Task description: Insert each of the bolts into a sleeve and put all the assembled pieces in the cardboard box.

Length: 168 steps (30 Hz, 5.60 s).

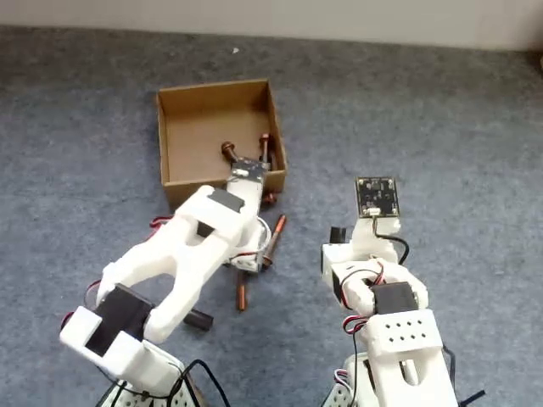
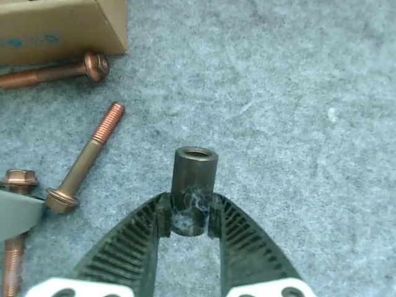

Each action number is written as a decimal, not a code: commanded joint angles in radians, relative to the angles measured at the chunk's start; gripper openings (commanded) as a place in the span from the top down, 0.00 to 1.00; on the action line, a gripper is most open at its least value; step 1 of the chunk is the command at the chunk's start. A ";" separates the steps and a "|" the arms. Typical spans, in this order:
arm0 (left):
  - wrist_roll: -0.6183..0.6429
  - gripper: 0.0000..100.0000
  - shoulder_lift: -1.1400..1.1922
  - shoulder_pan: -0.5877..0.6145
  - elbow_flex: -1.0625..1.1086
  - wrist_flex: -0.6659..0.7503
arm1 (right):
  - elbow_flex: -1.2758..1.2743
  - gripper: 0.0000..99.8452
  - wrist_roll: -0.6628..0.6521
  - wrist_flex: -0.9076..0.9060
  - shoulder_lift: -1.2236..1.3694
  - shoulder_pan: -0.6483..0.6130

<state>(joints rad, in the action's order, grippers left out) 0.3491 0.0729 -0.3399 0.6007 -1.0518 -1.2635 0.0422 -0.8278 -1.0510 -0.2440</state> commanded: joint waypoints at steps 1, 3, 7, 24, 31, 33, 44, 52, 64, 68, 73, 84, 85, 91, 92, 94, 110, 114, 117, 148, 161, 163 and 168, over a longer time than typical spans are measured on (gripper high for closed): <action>0.014 0.99 0.008 -0.012 -0.039 0.005 | 0.004 0.99 0.008 0.025 -0.025 0.012; 0.014 0.98 0.002 -0.012 -0.039 -0.002 | 0.004 0.99 0.008 0.025 -0.025 0.012; 0.014 1.00 -0.022 -0.012 -0.041 -0.005 | 0.004 0.99 0.008 0.024 -0.028 0.012; 0.012 1.00 -0.840 -0.004 0.130 -0.037 | 0.015 0.99 0.008 -0.104 -0.036 -0.094; 0.015 1.00 -1.188 -0.004 0.294 0.089 | 0.005 0.99 0.005 -0.105 -0.335 -0.104; 0.018 1.00 -1.276 -0.004 0.349 0.141 | -0.001 0.99 0.006 -0.110 -0.420 -0.140; 0.118 1.00 -1.732 -0.004 0.542 0.319 | -0.173 0.99 -0.021 -0.004 -0.710 -0.366; 0.115 1.00 -1.888 -0.012 0.611 0.324 | -0.259 0.99 -0.143 0.073 -0.786 -0.495; 0.118 1.00 -1.888 -0.022 0.653 0.319 | -0.259 0.99 -0.218 0.186 -0.785 -0.544; 0.115 1.00 -1.888 -0.081 0.653 0.318 | -0.259 0.99 -0.218 0.208 -0.782 -0.544; 0.115 1.00 -1.888 -0.091 0.657 0.318 | -0.259 0.99 -0.219 0.206 -0.783 -0.544; 0.114 0.99 -1.888 -0.094 0.731 0.322 | -0.249 0.99 -0.315 0.205 -0.783 -0.582; 0.114 0.99 -1.888 -0.094 0.731 0.322 | -0.249 0.99 -0.315 0.205 -0.783 -0.588; 0.114 0.99 -1.888 -0.094 0.733 0.318 | -0.249 0.99 -0.315 0.209 -0.785 -0.591; 0.114 0.99 -1.888 -0.094 0.728 0.318 | -0.249 0.99 -0.315 0.209 -0.785 -0.591; 0.114 0.99 -1.891 -0.087 0.710 0.319 | -0.249 0.99 -0.315 0.209 -0.785 -0.590; 0.114 0.99 -1.890 0.131 0.625 0.318 | -0.117 0.99 -0.311 0.206 -0.785 -0.522; 0.114 0.99 -1.890 0.127 0.665 0.318 | -0.044 0.99 -0.310 0.206 -0.785 -0.522; 0.114 0.99 -1.890 0.111 0.687 0.319 | 0.004 0.99 -0.308 0.208 -0.785 -0.522; 0.008 0.99 -1.890 -0.159 0.673 0.318 | -0.024 0.99 -0.206 0.205 -0.774 -0.647; -0.110 0.99 -1.890 -0.246 0.665 0.230 | -0.024 0.99 -0.206 0.147 -0.774 -0.647; -0.109 0.99 -1.891 -0.225 0.662 0.230 | -0.024 0.99 -0.206 0.145 -0.774 -0.642; -0.107 0.99 -1.890 -0.085 0.605 0.230 | -0.022 0.99 -0.204 0.117 -0.776 -0.642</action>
<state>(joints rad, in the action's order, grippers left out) 0.2662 -1.8098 -0.4918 1.2866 -0.8247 -1.2927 -0.1726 -0.6882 -1.8320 -0.8485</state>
